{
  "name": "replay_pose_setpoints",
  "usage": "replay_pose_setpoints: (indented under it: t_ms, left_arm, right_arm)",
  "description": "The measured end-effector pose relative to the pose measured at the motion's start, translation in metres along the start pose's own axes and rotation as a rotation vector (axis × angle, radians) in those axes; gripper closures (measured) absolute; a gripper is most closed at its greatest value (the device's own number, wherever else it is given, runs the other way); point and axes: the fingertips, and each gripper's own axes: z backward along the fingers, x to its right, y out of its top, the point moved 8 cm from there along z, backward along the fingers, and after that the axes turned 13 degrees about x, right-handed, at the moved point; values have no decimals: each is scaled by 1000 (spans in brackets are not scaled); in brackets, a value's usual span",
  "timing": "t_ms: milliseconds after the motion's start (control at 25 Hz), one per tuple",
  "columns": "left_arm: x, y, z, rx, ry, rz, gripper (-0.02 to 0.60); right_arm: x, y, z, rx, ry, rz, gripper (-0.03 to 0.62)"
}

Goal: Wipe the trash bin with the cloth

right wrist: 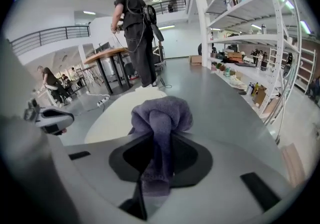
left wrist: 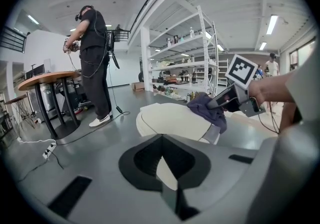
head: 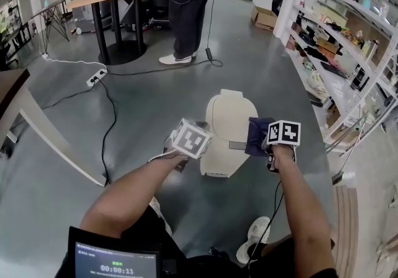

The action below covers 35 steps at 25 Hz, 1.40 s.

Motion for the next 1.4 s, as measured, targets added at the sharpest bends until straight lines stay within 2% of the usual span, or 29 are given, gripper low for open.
replay_pose_setpoints:
  t_ms: [120,200,400,520,640,840,1080,1200,1400]
  left_arm:
    - [-5,0,11,24,-5,-25,584]
    - [-6,-5,20,18,-17,-18,584]
    - [8,-18,51,26,-8,23,584]
    - [3,-27,72,54,29,-5,584]
    - [1,-32,90,69,66,16,584]
    - [5,-46,106,47,108,84,584]
    - [11,-56,102,106,185,263,584]
    - [14,-57,102,120,183,253,584]
    - [10,-67,96,87,215,223,584]
  right_arm:
    - [-29,-1,20,119,94,-53,513]
    - [-49,-8,35,207,118,-39,513]
    - [-96,-48,77,383,142,83,513]
    - [-127,-70,82,461,156,111,513]
    - [-149,-92,84,523,117,151,513]
    - [-174,-128,64,521,80,160,513]
    - [-183,-144,31,491,82,150,513]
    - [-183,-143,28,497,82,149,513]
    - [-175,-140,25,512,53,176,513]
